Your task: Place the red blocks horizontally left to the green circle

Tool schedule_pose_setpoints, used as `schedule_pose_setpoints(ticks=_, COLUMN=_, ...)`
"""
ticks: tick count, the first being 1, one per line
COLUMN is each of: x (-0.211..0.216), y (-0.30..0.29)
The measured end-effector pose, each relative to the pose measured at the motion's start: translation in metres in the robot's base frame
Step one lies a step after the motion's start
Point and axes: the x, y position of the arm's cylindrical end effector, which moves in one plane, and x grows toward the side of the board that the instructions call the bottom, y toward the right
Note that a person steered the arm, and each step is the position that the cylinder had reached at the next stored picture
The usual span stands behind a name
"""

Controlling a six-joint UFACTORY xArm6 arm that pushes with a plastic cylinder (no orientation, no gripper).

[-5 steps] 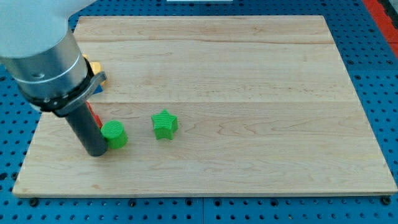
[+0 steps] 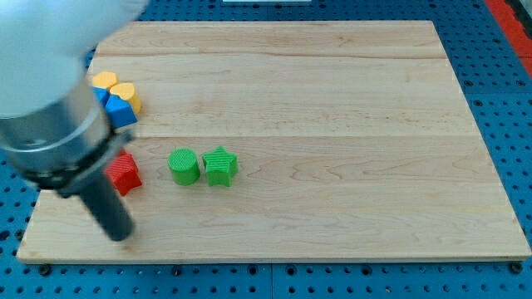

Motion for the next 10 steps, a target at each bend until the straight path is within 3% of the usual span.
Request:
schedule_pose_setpoints(ticks=1, x=-0.044, y=-0.045)
schedule_pose_setpoints(ticks=2, x=-0.084, y=-0.048)
schedule_pose_setpoints(ticks=3, x=-0.085, y=-0.019)
schedule_pose_setpoints(ticks=5, x=-0.076, y=-0.03)
schedule_pose_setpoints(ticks=10, x=-0.044, y=0.016)
